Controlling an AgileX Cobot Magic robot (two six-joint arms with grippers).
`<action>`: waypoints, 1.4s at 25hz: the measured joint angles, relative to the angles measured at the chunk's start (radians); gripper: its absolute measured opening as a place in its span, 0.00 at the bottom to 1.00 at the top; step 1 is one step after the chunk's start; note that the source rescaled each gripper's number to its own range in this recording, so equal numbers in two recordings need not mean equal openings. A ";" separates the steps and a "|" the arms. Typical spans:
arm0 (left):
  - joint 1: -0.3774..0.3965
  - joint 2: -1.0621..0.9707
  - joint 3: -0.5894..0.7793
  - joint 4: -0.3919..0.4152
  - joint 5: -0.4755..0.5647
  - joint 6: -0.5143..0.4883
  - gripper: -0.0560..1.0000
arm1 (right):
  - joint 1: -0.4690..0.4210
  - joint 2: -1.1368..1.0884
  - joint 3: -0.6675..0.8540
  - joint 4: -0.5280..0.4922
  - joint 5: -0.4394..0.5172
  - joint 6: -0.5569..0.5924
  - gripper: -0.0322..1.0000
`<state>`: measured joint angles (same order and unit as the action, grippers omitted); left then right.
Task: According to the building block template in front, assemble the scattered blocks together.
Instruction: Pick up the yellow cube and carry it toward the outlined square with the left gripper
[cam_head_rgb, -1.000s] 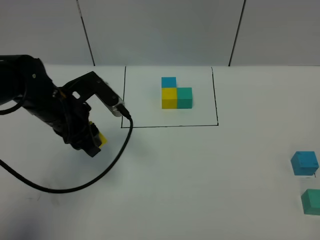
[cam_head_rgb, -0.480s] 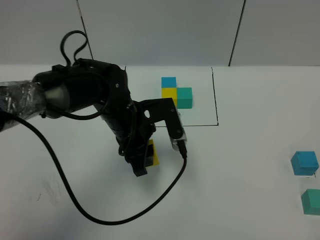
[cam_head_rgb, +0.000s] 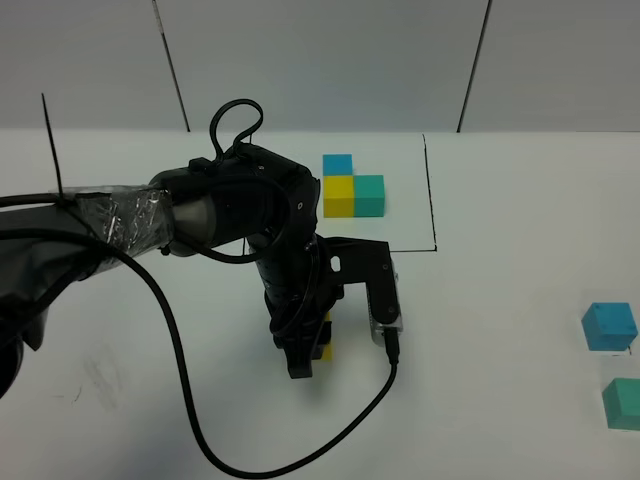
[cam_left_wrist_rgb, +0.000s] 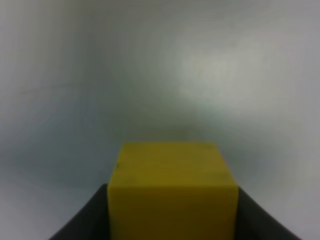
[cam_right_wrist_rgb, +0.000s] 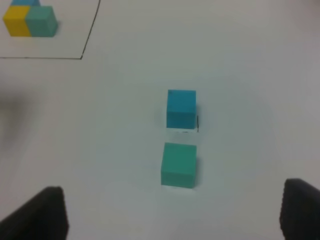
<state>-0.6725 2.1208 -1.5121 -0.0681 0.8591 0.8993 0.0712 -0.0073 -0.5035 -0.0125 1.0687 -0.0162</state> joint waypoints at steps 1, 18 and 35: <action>0.000 0.005 0.000 0.002 0.000 0.000 0.05 | 0.000 0.000 0.000 0.000 0.000 0.000 0.74; -0.001 0.052 -0.001 0.006 -0.006 0.000 0.05 | 0.000 0.000 0.000 0.000 0.000 0.000 0.74; -0.001 0.015 -0.001 0.048 -0.031 -0.019 1.00 | 0.000 0.000 0.000 0.000 0.000 0.000 0.74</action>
<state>-0.6731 2.1361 -1.5134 -0.0201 0.8285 0.8801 0.0712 -0.0073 -0.5035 -0.0125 1.0687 -0.0162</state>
